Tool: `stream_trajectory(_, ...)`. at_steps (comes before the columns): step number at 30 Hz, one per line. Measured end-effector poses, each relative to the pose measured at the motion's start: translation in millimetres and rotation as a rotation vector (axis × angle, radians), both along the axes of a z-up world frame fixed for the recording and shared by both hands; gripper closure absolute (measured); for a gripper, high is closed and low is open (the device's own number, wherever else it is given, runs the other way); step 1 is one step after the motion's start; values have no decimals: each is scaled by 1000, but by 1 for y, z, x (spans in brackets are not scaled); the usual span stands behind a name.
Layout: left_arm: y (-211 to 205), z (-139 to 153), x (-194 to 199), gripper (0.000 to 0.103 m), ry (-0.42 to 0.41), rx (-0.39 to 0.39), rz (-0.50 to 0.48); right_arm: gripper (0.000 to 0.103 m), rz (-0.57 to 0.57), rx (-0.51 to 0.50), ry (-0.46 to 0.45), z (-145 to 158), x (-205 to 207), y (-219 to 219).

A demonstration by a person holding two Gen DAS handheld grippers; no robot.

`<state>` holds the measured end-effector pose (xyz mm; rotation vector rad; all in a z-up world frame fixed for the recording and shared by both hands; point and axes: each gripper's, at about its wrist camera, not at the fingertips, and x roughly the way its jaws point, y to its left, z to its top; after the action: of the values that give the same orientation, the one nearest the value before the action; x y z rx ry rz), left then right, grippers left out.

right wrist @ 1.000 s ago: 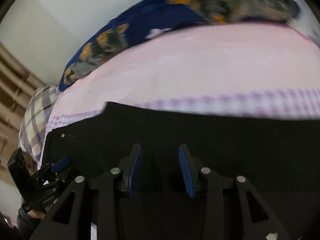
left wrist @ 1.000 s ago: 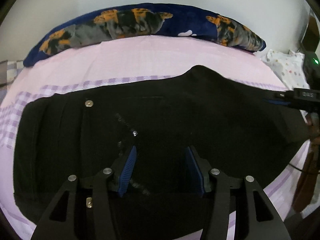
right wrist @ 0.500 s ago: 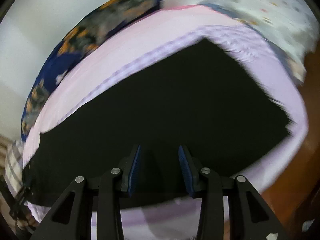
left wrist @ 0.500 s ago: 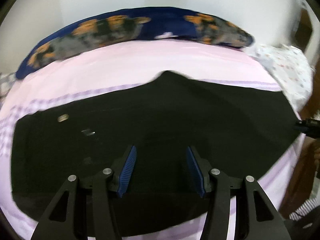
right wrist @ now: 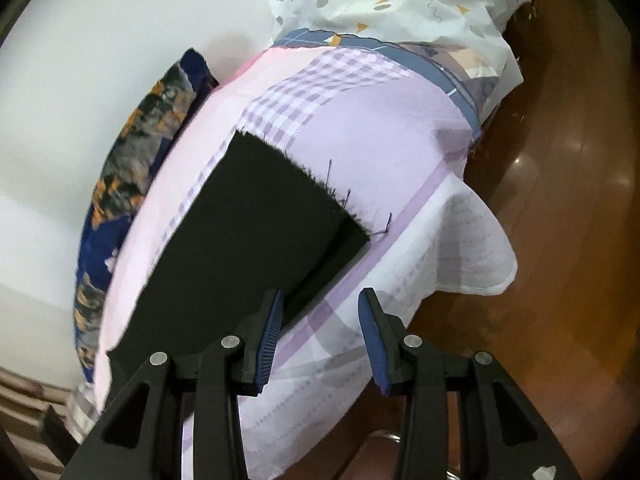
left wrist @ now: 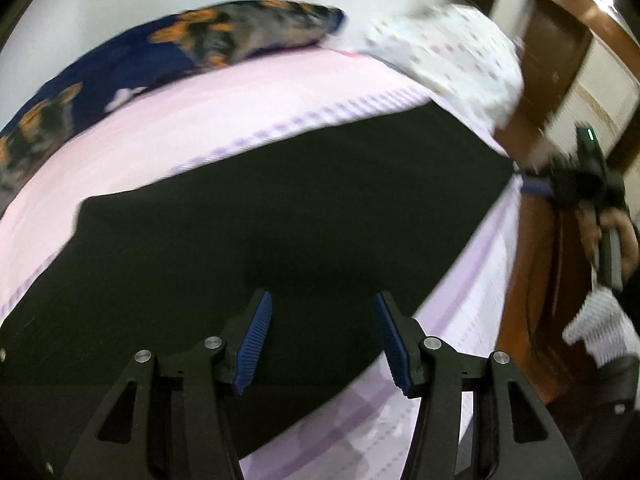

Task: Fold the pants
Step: 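Grasp the trouser edge again with the right gripper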

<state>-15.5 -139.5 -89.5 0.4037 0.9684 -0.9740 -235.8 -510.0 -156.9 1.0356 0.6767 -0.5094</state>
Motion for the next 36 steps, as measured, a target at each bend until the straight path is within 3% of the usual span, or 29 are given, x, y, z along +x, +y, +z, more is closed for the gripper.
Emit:
stream_trajectory(9, -18, -22, -13, 48, 63, 76, -72, 65, -27, -10, -63, -4, 13, -21)
stream_trajectory(13, -17, -24, -14, 47, 67, 70, -72, 66, -27, -31, -59, -3, 19, -21)
stream_trajectory(14, -17, -24, -13, 47, 72, 64, -70, 76, -24, -36, -53, -3, 20, -20)
stream_trajectory(15, -16, -24, -13, 47, 76, 58, -67, 94, -13, -33, -45, -4, 22, -19)
stream_trajectory(21, -4, -18, -1, 47, 87, 18, -6, 94, -17, -17, -97, 12, 25, -12)
stream_trajectory(28, 58, 2, 41, 47, 164, -142, 245, 94, 199, -20, -202, 58, 91, 52)
stream_trajectory(36, 134, 13, 55, 47, 154, -212, 424, 94, 552, 4, -210, 62, 187, 178)
